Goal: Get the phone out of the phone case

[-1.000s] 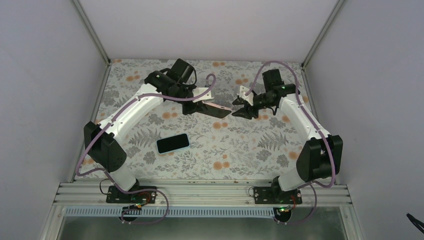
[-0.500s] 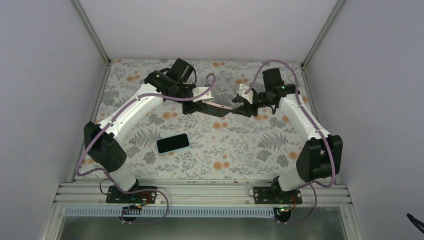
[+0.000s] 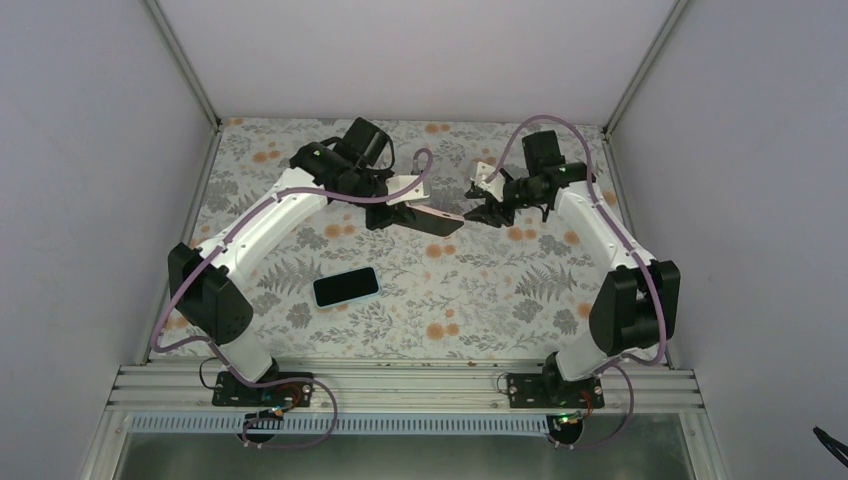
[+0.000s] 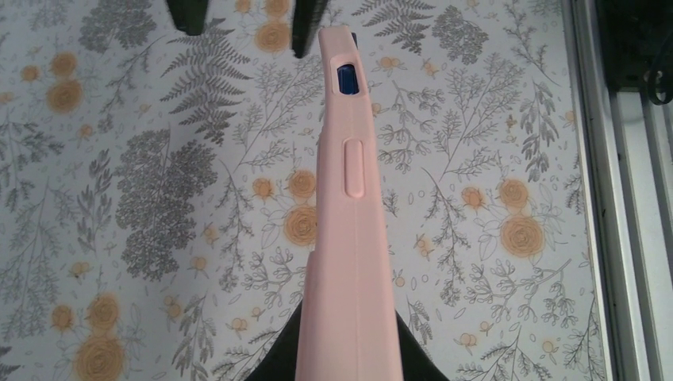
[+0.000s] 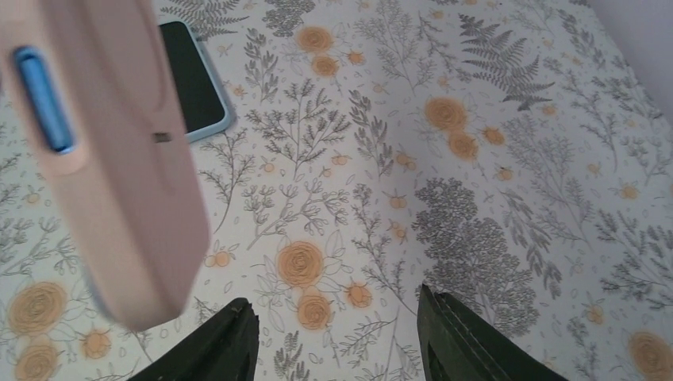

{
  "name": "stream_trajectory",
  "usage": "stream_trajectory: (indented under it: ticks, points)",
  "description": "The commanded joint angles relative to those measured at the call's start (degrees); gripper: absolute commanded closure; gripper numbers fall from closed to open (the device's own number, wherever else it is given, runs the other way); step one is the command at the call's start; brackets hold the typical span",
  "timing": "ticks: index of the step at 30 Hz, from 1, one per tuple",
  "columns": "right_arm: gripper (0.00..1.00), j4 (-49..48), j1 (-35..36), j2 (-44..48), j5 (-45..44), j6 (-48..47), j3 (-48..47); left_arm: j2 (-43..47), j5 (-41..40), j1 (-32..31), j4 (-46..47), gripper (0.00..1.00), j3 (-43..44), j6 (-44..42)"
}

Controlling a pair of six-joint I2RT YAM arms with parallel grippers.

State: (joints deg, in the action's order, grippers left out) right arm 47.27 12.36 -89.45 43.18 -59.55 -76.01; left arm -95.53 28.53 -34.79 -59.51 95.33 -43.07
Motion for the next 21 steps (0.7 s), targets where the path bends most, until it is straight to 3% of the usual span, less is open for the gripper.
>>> stream_trajectory:
  ticks: [1,21]
  points:
    - [0.48,-1.43,0.04,-0.33,-0.57,-0.7,-2.49,1.57,3.49,-0.62,0.61,0.98,0.02,-0.89]
    - [0.45,9.45,-0.81,5.31,3.32,-6.7,-0.66,0.71,1.33,-0.63,1.94,0.98,0.1,-0.46]
